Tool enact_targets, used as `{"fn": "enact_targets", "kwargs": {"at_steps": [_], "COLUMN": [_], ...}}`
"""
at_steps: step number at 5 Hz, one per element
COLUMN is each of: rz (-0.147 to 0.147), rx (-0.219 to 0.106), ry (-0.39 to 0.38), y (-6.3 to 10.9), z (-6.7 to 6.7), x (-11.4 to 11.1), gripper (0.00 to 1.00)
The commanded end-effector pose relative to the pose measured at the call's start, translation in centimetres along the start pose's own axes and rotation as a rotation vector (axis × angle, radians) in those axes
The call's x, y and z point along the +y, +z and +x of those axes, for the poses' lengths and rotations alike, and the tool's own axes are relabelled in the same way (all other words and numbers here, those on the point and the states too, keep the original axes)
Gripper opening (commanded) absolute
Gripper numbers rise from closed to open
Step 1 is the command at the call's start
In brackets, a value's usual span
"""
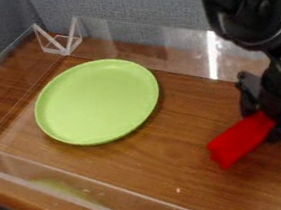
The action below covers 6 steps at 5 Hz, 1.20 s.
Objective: Put the red object on the left side
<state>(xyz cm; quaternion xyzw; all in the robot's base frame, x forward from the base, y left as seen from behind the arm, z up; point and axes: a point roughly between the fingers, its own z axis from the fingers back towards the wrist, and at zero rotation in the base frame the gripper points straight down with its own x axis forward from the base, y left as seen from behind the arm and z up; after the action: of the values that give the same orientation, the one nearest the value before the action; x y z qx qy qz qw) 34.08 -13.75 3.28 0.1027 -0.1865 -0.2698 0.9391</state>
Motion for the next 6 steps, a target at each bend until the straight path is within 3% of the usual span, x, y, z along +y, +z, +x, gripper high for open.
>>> {"fn": "enact_targets", "kwargs": {"at_steps": [1, 2, 5, 6], "rz": [0.024, 0.025, -0.044, -0.053], "rx": [0.011, 0.049, 0.121, 0.161], "ry": [0.084, 0.145, 0.15, 0.205], "y": [-0.6, -1.7, -2.4, -2.0], "z": [1.0, 1.0, -0.4, -1.6], "x": [1.8, 2.2, 3.2, 3.1], "gripper": [0.0, 0.0, 0.0, 0.0]}}
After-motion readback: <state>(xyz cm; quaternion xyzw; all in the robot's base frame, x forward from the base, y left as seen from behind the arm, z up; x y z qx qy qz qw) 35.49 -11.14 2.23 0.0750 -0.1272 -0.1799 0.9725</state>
